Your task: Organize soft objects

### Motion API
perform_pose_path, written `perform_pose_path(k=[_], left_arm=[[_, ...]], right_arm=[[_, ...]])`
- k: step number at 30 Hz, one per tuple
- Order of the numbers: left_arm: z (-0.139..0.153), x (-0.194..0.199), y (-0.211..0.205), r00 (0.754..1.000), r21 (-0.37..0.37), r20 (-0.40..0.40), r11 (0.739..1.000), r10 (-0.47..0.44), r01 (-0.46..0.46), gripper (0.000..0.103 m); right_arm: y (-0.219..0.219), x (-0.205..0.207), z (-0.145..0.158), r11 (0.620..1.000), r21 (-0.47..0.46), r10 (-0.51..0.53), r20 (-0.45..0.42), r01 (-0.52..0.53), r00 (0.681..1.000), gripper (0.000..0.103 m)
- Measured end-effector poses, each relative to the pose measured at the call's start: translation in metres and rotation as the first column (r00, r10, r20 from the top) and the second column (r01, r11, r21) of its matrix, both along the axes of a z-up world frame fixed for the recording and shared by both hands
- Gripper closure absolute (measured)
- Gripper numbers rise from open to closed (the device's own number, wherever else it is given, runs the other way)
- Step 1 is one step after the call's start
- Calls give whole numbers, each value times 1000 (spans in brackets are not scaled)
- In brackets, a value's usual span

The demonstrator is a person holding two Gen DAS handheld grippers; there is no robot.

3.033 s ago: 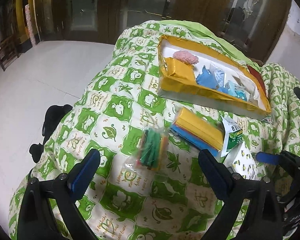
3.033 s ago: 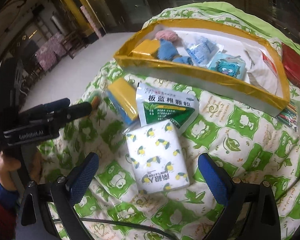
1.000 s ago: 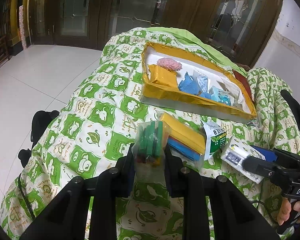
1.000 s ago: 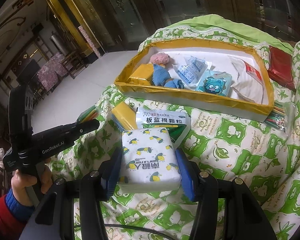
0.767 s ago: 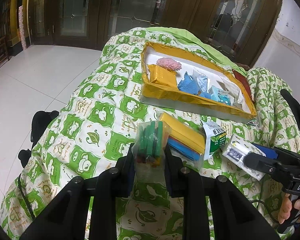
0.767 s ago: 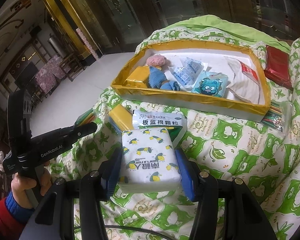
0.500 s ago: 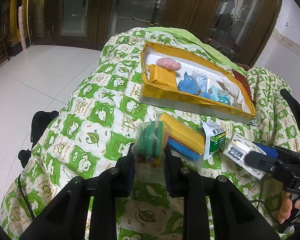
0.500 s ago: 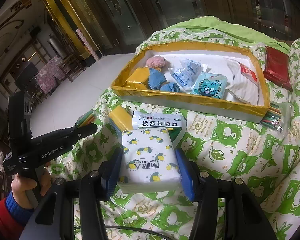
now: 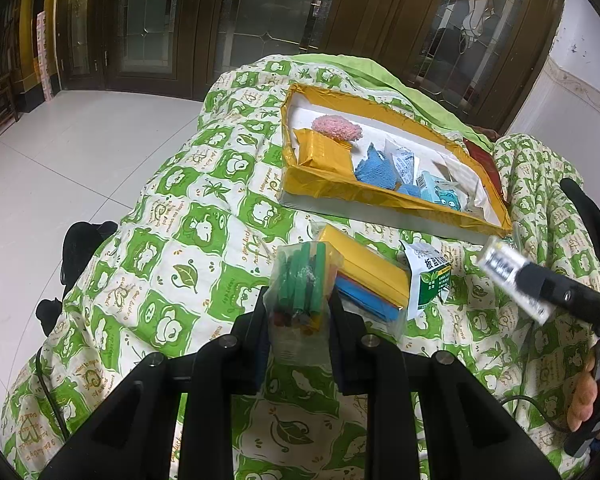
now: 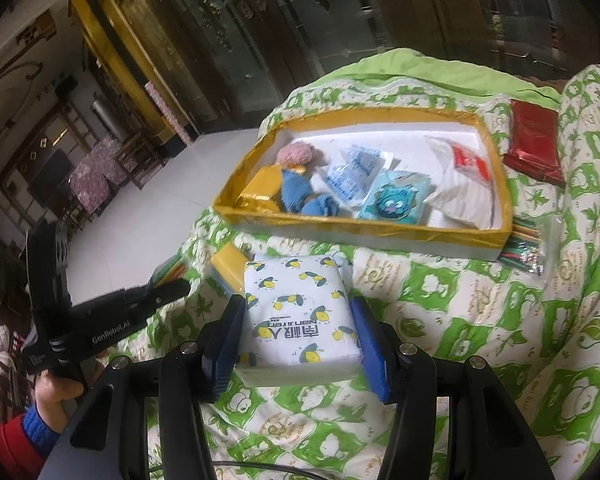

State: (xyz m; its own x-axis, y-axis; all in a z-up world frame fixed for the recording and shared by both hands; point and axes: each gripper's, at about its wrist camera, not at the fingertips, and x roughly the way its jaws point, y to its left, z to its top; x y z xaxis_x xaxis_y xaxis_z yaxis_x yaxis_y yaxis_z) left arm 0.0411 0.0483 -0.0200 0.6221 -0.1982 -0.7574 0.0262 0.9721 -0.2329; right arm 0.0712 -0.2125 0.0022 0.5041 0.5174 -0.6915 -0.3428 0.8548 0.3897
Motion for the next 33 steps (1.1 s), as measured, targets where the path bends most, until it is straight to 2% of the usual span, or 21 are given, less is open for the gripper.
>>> perform_pose_path(k=[11, 33], left_arm=[[-1, 0, 0, 1000, 1, -1, 1000, 0, 0, 79], [-3, 0, -4, 1000, 12, -12, 1000, -7, 7, 79]], right_arm=[[-30, 12, 5, 993, 46, -106, -15, 107, 994, 46], [-33, 12, 4, 992, 62, -108, -31, 110, 994, 46]])
